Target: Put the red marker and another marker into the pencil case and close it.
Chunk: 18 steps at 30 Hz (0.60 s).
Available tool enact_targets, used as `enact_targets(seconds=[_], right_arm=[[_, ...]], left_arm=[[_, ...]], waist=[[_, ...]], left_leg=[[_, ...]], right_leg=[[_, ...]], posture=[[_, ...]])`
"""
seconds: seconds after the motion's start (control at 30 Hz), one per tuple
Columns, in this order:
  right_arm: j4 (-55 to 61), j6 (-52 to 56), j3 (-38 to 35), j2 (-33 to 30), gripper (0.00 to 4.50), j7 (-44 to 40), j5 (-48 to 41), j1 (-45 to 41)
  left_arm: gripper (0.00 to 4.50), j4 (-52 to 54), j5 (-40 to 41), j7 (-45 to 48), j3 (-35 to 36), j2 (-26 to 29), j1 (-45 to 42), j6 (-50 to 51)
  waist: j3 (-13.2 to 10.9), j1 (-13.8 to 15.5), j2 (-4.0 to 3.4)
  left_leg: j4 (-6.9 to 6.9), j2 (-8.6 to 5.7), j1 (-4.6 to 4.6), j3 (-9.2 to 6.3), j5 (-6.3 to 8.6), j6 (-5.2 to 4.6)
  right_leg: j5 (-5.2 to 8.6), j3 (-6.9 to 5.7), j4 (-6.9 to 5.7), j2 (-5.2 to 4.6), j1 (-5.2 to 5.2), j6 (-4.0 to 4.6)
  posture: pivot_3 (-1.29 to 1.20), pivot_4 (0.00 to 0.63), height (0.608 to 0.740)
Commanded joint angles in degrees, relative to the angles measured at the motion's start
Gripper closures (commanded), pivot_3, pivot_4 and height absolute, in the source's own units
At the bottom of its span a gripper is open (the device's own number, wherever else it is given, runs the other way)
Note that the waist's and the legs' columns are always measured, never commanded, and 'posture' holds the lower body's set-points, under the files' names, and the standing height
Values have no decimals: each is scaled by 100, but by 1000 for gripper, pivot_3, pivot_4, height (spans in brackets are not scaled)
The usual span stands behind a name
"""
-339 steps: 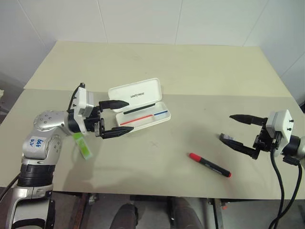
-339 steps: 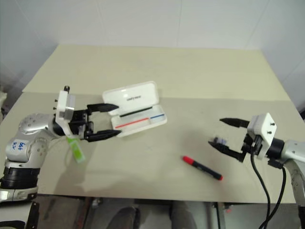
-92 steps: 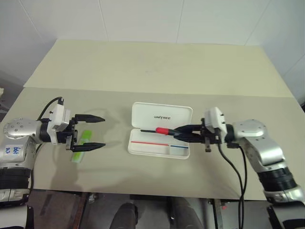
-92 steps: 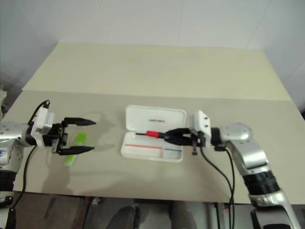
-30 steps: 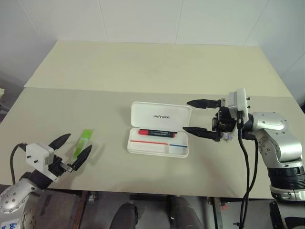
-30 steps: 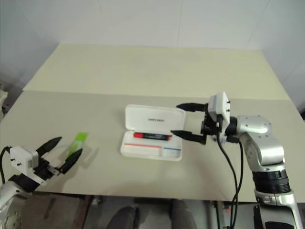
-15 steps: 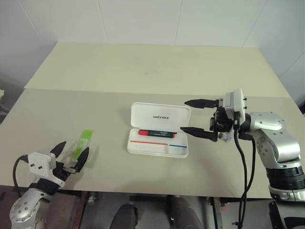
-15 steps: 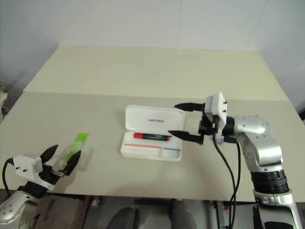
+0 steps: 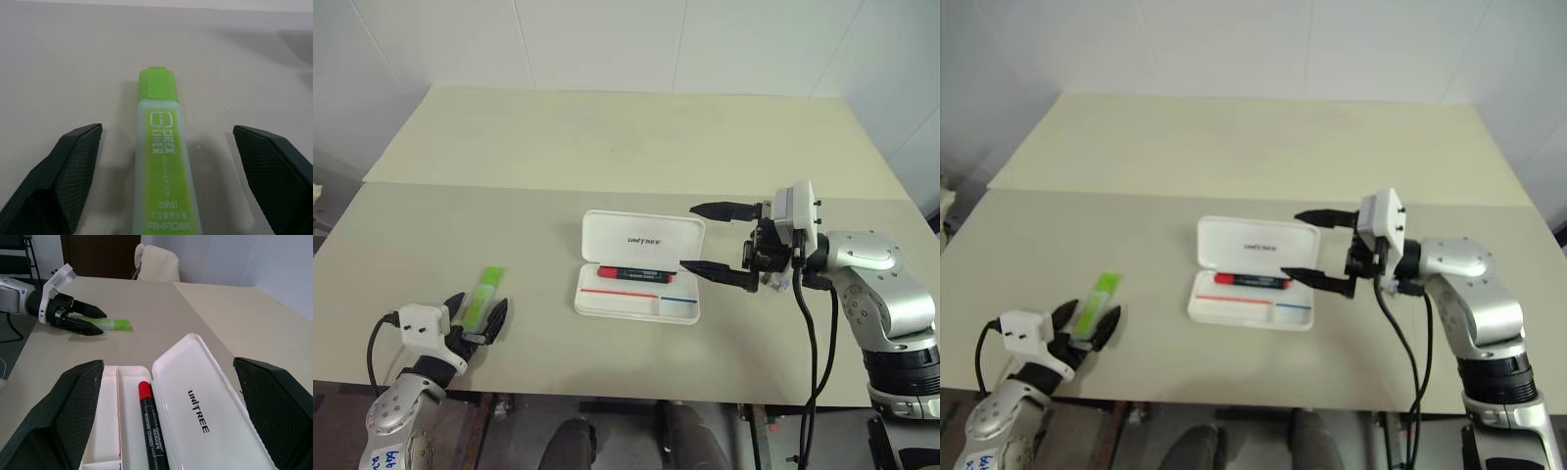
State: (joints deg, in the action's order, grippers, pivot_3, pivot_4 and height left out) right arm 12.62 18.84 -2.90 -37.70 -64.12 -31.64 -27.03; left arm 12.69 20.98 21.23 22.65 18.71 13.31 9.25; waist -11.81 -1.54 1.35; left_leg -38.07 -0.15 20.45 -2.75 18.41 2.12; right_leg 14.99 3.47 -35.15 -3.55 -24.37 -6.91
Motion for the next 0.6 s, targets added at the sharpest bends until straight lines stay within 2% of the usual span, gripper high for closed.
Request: enact_targets(seconds=[0.03, 0.23, 0.27, 0.5, 0.6], right_arm=[[263, -22, -245, -98, 0, 72, -130, 50], [294, -49, -248, -109, 0, 112, -150, 82], [289, -57, -247, -110, 0, 112, -150, 80], [206, -118, -233, -115, 0, 74, -120, 59], [129, -162, -236, -125, 0, 37, -97, 66]], left_arm=[[1232, -40, -201, -163, -31, 54, 60, 84], [3327, 2, -346, -205, -140, 63, 103, 136], [3465, 8, -391, -220, -166, 77, 125, 166], [3459, 98, -321, -314, -128, 4, -12, 122], [3459, 345, 10, -315, -60, -25, -303, 274]], waist=[[1, 1, -2], [3, 0, -5], [3, -1, -5], [3, 2, -5], [2, 18, -4]], left_leg=[[0, 0, 0, 0, 0, 0], [0, 0, -12, 0, -1, -1], [0, 0, -13, 0, -1, -1], [0, 0, -15, 0, -1, -1], [-1, 0, -14, -1, -2, -2]], right_leg=[[0, 0, 0, 0, 0, 0], [-1, 1, -1, 0, 11, 2], [-1, 0, -1, 1, 13, 3], [-1, 0, 0, 0, 15, 2], [-2, 0, 0, 0, 16, 3]], posture=[[0, 150, 740], [0, 150, 740], [0, 150, 740], [0, 150, 740], [0, 150, 740]])
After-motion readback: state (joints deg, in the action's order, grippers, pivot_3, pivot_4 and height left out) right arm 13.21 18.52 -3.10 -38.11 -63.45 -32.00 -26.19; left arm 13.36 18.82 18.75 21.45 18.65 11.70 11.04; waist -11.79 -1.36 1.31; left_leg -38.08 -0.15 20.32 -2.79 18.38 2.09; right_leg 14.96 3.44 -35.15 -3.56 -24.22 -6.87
